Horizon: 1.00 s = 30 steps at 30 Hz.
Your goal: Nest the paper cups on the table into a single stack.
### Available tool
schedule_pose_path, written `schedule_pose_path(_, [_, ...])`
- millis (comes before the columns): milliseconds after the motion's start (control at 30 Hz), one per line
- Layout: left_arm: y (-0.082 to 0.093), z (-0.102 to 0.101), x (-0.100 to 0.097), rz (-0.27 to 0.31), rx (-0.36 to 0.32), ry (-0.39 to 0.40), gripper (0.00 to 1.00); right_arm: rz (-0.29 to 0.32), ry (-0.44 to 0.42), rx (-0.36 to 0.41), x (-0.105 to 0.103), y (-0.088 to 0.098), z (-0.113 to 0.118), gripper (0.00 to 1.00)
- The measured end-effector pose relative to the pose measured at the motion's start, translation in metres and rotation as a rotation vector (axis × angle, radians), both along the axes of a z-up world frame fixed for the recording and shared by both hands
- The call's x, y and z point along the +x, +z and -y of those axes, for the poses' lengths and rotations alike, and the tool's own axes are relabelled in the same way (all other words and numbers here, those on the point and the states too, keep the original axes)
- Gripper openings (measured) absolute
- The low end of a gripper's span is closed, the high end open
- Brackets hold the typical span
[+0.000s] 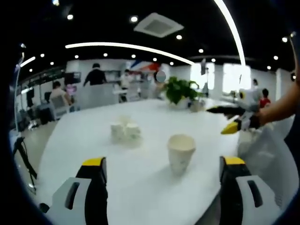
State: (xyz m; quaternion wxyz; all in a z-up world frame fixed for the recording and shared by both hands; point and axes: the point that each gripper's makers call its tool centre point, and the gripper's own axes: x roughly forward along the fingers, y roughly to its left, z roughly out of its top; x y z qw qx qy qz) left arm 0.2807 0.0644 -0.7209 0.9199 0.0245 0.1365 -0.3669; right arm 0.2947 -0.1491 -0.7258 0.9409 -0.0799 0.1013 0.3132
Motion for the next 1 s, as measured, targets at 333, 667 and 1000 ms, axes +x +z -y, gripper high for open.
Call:
schedule_pose_path(333, [-0.002,0.001,0.001,0.030,0.028,0.013,0.98,-0.043,0.004,0.053,-0.005,0.002,-0.006,1.00])
schedule_pose_path(667, [0.001,-0.009,0.011,-0.009,-0.043,0.047,0.98,-0.068,-0.020,0.109,-0.004,0.001,-0.003,1.00])
schedule_pose_path(1000, [-0.012,-0.017,0.042,-0.025,-0.020,0.068,0.98,-0.086,-0.038,0.114,-0.002,-0.003,-0.001,1.00])
